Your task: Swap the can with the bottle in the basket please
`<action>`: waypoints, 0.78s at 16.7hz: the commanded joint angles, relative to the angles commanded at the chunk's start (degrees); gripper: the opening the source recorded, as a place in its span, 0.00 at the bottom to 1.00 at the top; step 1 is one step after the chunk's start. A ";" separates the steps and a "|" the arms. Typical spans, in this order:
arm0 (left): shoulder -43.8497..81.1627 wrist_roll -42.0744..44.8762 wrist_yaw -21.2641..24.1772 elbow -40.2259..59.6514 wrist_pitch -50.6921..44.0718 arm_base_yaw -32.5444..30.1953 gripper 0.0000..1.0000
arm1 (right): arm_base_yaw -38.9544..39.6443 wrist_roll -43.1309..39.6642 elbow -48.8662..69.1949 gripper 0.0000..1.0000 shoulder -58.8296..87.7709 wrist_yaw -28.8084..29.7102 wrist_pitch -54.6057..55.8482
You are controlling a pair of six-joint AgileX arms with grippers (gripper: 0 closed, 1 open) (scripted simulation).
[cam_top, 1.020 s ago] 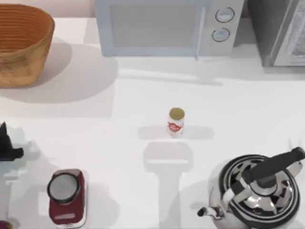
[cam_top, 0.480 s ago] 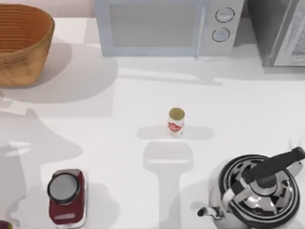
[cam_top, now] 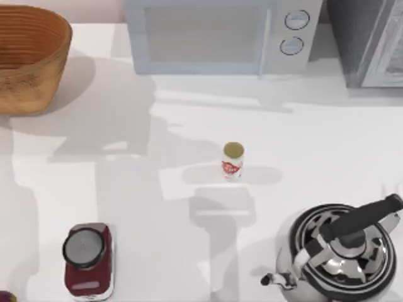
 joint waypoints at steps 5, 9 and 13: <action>2.47 -3.95 -2.50 11.43 -14.85 -4.42 0.00 | 0.00 0.00 0.00 1.00 0.00 0.00 0.00; 3.13 -4.74 -3.13 12.99 -16.82 -4.74 0.00 | 0.00 0.00 0.00 1.00 0.00 0.00 0.00; 3.67 -4.70 -3.12 12.88 -16.38 -4.56 0.00 | 0.00 0.00 0.00 1.00 0.00 0.00 0.00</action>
